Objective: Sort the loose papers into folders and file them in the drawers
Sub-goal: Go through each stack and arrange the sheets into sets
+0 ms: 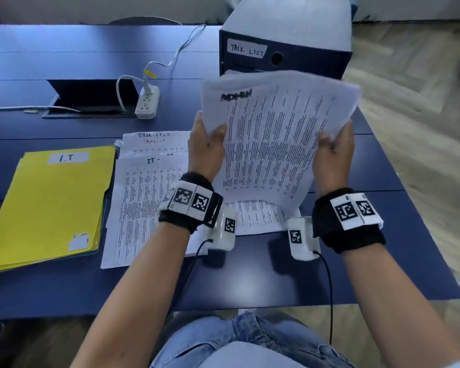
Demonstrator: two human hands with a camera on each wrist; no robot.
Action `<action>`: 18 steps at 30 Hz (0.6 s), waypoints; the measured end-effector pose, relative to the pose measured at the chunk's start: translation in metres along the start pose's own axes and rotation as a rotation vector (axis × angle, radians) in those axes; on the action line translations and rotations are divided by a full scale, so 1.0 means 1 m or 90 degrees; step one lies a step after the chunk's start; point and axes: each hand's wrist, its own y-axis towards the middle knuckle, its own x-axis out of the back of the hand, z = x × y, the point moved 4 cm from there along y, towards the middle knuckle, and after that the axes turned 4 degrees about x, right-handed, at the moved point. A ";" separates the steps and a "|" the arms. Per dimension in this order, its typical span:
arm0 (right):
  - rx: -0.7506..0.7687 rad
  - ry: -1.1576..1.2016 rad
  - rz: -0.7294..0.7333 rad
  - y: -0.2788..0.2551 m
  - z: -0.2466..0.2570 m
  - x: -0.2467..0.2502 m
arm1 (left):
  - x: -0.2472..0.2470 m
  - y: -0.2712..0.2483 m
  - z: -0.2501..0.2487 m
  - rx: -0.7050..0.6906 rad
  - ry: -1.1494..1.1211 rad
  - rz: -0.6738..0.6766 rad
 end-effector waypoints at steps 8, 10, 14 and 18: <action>0.026 0.102 0.020 -0.011 0.005 0.011 | 0.002 -0.026 0.005 0.083 -0.033 0.042; -0.044 0.042 0.082 -0.024 -0.014 0.007 | -0.002 -0.038 0.020 0.116 0.032 0.035; -0.014 -0.065 0.087 -0.025 -0.017 0.018 | 0.000 -0.039 0.000 -0.011 0.083 -0.096; 0.032 0.002 0.090 -0.017 -0.015 0.027 | -0.004 -0.038 0.003 0.076 0.052 -0.119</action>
